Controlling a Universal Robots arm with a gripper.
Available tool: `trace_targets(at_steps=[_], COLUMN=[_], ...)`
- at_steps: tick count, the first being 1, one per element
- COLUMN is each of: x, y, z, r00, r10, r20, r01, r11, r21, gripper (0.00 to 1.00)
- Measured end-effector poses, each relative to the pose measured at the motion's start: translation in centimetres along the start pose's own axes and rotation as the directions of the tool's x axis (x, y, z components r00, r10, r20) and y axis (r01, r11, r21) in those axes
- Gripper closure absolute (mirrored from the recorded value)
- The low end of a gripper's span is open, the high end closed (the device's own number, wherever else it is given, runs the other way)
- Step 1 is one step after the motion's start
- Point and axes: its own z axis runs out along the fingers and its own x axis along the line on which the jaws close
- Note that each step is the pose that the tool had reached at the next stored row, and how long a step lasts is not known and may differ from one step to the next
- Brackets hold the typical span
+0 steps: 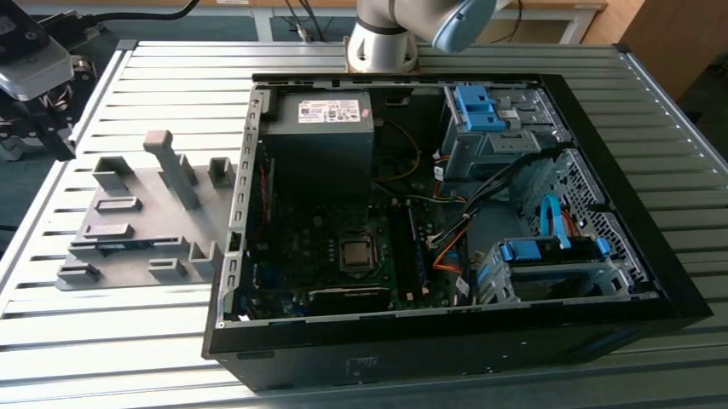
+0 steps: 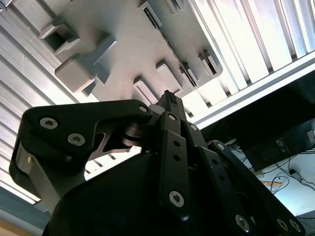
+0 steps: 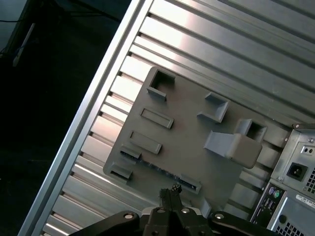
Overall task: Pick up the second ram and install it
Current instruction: 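Pick up the second ram and move it above second insertion slot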
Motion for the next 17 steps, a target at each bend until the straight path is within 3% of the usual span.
trace_targets(at_steps=[11,17], x=[0.00,0.00], y=[0.00,0.00], z=[0.00,0.01], r00=[1.0000,0.9997], r10=[-0.002,-0.026], r20=[0.0000,-0.0007], r01=[0.002,0.026], r11=[1.0000,0.9997], r21=[0.0000,0.0005], gripper=[0.89,0.89])
